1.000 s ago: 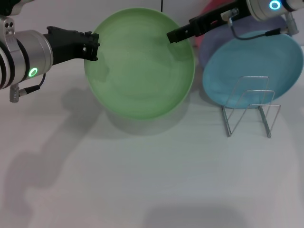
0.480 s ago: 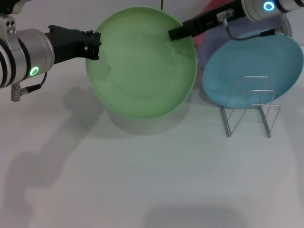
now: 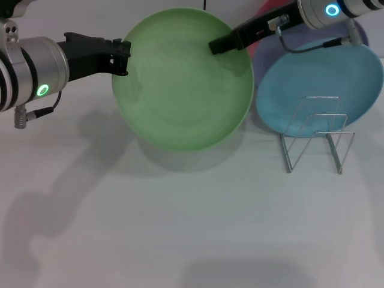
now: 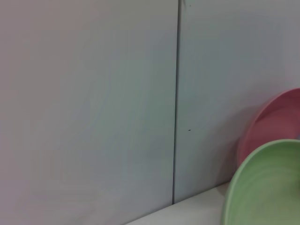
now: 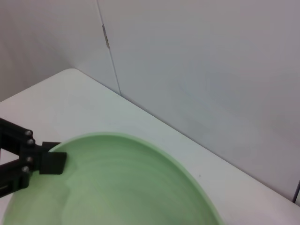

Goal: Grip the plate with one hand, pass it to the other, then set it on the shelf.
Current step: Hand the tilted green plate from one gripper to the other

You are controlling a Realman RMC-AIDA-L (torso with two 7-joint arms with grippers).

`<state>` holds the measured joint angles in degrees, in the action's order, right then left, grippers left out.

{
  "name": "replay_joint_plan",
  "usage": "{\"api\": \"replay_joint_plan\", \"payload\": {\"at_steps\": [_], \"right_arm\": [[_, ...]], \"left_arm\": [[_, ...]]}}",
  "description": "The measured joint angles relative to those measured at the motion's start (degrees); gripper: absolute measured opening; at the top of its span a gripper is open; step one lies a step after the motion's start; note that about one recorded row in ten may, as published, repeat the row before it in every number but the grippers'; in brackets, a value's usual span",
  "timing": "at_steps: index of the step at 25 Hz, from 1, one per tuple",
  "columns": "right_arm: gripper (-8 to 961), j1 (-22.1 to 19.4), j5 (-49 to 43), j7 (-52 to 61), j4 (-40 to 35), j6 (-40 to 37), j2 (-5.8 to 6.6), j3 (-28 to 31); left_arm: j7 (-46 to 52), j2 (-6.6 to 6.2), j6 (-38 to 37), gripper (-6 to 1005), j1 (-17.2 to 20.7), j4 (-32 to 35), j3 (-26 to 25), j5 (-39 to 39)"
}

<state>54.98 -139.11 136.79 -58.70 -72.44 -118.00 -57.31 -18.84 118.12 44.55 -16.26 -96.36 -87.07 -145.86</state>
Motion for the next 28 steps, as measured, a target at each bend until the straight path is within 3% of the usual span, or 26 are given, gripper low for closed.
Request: {"api": "replay_joint_plan", "payload": {"at_steps": [13, 18, 21, 26, 28], "right_arm": [[348, 0.0, 0.2, -2.1, 0.0, -0.6, -0.16, 0.0], [274, -0.8, 0.8, -2.6, -0.7, -0.6, -0.67, 0.0], [156, -1.8, 2.1, -2.7, -1.9, -1.3, -0.68, -0.1], [135, -3.4, 2.5, -2.3, -5.2, -2.9, -0.7, -0.4], [127, -4.4, 2.4, -1.2, -8.0, -4.0, -0.72, -0.9]], "left_arm": [[-0.1, 0.01, 0.1, 181, 0.0, 0.0, -0.3, 1.0], [-1.4, 0.08, -1.0, 186, 0.1, 0.1, 0.2, 1.2], [-2.0, 0.2, -2.9, 190, 0.3, 0.1, 0.6, 1.4], [-2.0, 0.16, -3.7, 195, 0.5, -0.6, 1.0, 1.4], [-2.2, 0.13, -4.2, 286, 1.0, -1.7, 1.1, 1.1]]}}
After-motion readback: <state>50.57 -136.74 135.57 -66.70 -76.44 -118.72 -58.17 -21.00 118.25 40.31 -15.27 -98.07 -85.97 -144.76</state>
